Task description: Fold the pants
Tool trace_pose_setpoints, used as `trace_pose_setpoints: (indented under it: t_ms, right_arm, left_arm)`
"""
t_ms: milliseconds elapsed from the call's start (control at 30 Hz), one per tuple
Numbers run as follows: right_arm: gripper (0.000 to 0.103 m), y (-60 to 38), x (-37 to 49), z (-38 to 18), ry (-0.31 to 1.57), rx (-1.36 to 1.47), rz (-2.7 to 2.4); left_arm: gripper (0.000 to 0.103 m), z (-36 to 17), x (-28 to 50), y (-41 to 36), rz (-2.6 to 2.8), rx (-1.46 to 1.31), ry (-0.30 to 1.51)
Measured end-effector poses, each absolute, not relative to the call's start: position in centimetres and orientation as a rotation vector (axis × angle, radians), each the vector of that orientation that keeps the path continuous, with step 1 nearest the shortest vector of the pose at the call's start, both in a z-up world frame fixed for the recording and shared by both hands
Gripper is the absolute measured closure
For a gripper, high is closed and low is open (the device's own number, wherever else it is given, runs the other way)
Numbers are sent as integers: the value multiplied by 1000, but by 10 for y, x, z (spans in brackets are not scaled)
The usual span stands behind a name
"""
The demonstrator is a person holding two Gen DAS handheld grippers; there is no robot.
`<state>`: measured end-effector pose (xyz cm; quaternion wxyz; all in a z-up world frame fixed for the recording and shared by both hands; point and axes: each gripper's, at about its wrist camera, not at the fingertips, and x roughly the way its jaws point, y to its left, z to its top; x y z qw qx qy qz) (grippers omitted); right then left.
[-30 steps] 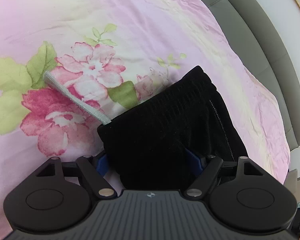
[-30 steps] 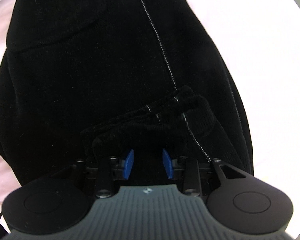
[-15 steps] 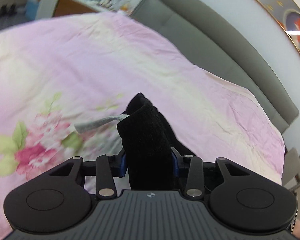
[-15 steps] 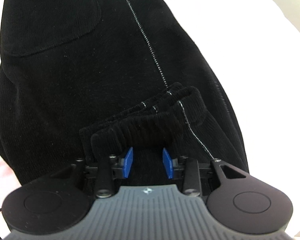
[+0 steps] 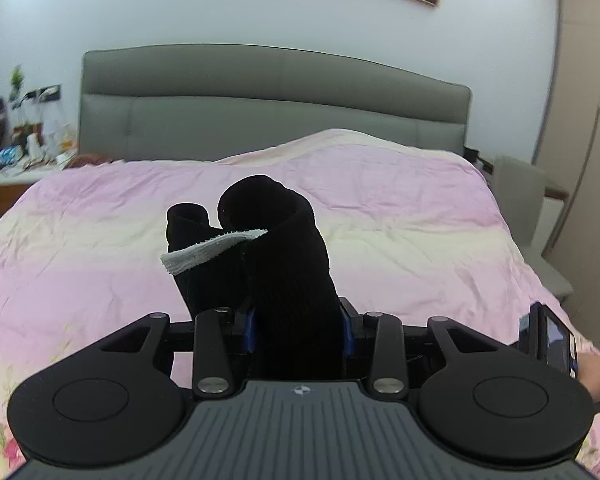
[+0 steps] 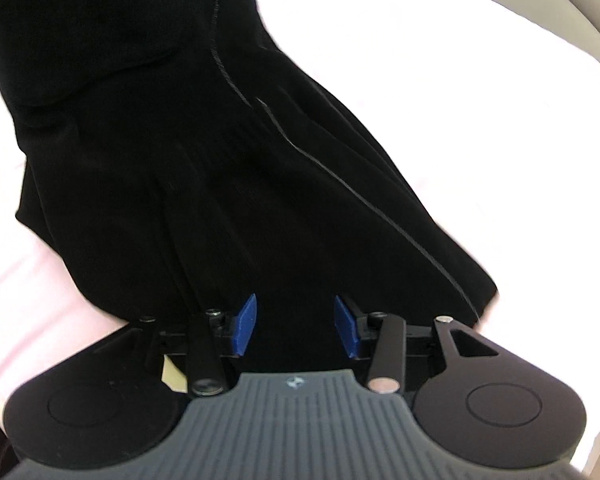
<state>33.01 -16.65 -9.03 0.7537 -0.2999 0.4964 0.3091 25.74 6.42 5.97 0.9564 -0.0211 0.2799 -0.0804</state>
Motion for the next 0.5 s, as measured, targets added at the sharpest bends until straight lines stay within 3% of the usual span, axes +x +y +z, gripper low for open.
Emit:
trace_pose_setpoints:
  t_ms: [333, 500]
  right_arm:
    - [62, -264, 303, -94, 1129, -498, 600]
    - [62, -291, 298, -97, 1155, -442, 574]
  left_arm:
    - [60, -36, 285, -117, -370, 279, 769]
    - [58, -96, 285, -164, -431, 387, 909]
